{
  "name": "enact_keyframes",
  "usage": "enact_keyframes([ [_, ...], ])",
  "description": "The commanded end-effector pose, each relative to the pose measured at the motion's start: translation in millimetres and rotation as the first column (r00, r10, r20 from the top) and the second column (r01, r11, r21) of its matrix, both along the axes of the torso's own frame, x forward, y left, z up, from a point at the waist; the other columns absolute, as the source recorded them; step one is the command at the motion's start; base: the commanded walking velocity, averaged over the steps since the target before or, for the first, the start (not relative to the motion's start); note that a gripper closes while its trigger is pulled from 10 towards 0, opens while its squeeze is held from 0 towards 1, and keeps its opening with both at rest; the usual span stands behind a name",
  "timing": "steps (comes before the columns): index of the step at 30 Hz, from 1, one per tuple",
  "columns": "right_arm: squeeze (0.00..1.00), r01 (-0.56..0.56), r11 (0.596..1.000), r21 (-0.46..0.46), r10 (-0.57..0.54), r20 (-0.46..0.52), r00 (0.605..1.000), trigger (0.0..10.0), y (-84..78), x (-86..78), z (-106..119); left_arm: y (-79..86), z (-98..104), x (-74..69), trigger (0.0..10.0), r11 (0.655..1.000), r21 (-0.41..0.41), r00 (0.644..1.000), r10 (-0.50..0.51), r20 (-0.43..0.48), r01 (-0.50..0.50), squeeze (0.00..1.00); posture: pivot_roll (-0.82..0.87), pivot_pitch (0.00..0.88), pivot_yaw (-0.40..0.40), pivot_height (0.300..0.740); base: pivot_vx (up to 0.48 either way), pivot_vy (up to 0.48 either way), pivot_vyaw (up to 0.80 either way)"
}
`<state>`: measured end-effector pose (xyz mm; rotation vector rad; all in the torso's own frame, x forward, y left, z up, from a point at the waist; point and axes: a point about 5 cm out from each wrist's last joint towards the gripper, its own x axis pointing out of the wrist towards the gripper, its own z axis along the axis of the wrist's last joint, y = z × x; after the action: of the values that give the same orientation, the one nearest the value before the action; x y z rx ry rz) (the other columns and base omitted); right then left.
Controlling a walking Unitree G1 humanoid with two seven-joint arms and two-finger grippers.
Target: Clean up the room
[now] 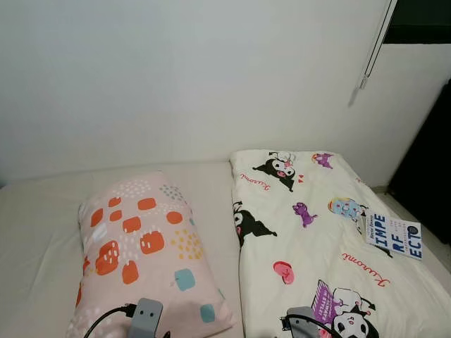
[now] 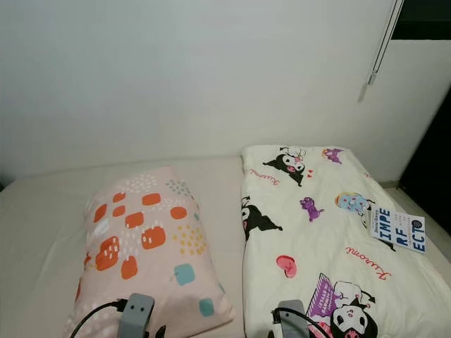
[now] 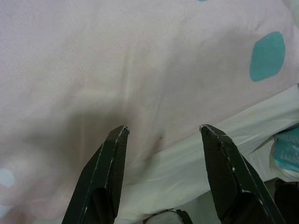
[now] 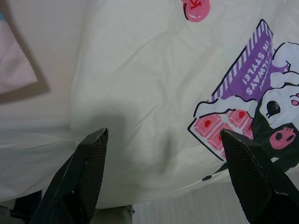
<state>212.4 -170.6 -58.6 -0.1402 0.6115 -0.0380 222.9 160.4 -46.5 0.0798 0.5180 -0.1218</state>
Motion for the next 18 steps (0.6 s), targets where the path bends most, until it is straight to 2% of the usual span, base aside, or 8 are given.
enact_keyframes([
  [1,0.00,-0.013,1.000,-0.003,0.013,0.006,1.000,10.0,0.7,-0.2,0.3,1.3,-0.2,-1.2,10.0,1.000,0.011,1.000,-0.003,0.002,0.003,0.00,0.03,0.074,-0.020,0.740,0.000,0.000,0.00],
  [18,0.00,-0.013,1.000,-0.009,0.014,0.011,1.000,10.0,0.7,-1.3,0.1,2.0,0.6,-0.4,10.0,1.000,0.021,1.000,-0.015,0.009,0.015,0.00,0.03,0.066,-0.016,0.740,0.000,0.000,0.00],
])
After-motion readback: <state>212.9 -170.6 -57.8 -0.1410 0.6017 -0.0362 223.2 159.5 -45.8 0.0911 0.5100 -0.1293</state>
